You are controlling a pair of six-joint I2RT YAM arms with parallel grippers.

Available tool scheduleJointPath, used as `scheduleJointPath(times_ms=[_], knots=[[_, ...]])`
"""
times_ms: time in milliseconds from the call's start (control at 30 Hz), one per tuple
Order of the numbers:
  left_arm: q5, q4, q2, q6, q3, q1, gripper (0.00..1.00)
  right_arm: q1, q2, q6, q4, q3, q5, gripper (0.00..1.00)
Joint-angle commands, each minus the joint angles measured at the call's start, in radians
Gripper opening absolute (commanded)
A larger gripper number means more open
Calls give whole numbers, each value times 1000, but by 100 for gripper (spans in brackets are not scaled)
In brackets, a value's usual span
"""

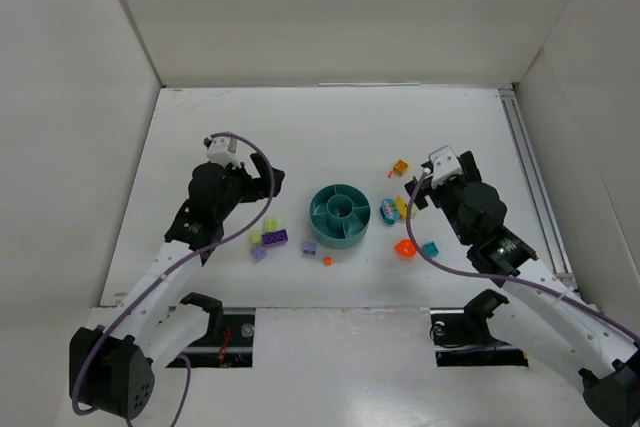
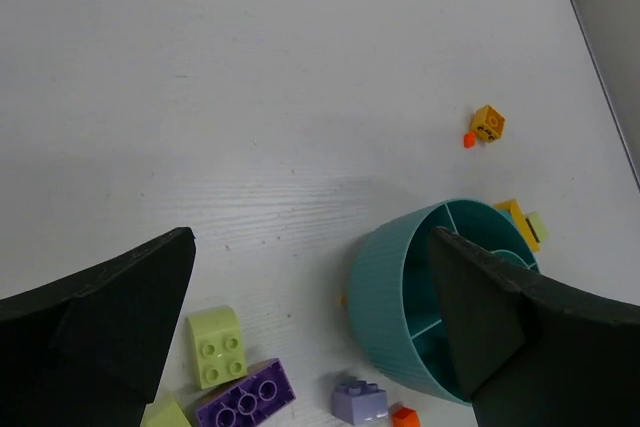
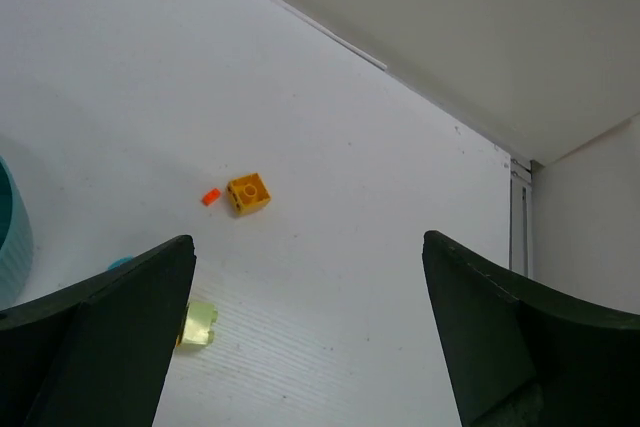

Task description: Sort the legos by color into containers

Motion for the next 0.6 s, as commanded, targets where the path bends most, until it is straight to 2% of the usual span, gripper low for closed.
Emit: scheduleJointPath(times_ms=[0, 33, 100, 200, 333, 433, 533, 567], knots=[[-59, -78, -7, -63, 38, -17, 100, 8, -25, 56, 20, -14, 12, 100], [-125, -102, -7, -138, 38, -18, 100, 8, -25, 68, 20, -14, 25, 100], [-134, -178, -7, -198, 26, -28, 100, 8, -25, 82, 2, -23, 60, 100], [-134, -262, -42, -284, -2, -28, 100, 8, -3, 241, -60, -23, 158, 100], [-197, -378, -144, -419, -79, -37, 100, 8, 39, 196, -60, -2, 124, 100], [-225, -475, -229, -467, -122, -37, 100, 8, 94, 195, -90, 32, 115, 100], [-230, -503, -274, -527, -151, -82, 95, 8, 125, 217, -104, 46, 127, 100], [-214, -514, -283, -544, -174, -82, 88, 8, 139, 231, -104, 46, 127, 100]])
